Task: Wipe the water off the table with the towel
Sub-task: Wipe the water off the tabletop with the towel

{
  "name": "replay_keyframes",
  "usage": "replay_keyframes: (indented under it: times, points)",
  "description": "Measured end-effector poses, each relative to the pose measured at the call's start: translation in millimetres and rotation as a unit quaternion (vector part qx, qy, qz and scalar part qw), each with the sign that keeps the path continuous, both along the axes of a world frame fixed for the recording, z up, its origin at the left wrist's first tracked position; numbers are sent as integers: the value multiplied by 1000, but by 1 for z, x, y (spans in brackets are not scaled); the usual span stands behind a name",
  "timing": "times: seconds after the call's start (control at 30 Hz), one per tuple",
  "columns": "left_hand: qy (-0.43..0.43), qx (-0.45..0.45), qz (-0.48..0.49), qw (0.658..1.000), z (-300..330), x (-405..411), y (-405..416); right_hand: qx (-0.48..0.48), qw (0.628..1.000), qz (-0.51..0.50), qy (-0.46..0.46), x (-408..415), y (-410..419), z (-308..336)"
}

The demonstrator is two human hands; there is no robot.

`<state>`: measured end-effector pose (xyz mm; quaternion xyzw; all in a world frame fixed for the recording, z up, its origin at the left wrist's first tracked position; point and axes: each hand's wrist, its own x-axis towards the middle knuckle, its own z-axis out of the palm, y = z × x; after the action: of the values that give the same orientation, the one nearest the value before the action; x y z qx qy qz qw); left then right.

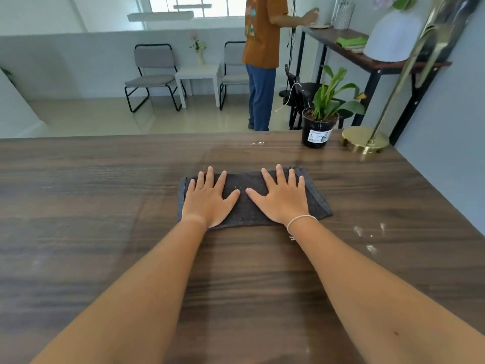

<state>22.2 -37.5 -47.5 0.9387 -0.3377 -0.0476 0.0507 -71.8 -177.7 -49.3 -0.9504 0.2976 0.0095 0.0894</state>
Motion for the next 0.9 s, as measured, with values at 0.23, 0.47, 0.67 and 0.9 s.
replay_keyframes:
  times: [0.23,0.47,0.67,0.9]
  points:
    - [7,-6,-31,999,4,-92,96,4,1000,-26,-2,-99,101,3]
    - [16,-21,-47,999,8,-157,177,3,999,-33,-6,-165,181,6]
    - [-14,-88,-58,994,6,-172,198,4,996,-85,-27,-182,203,5]
    - [23,-54,-67,996,6,-145,176,0,995,-97,-12,-154,180,5]
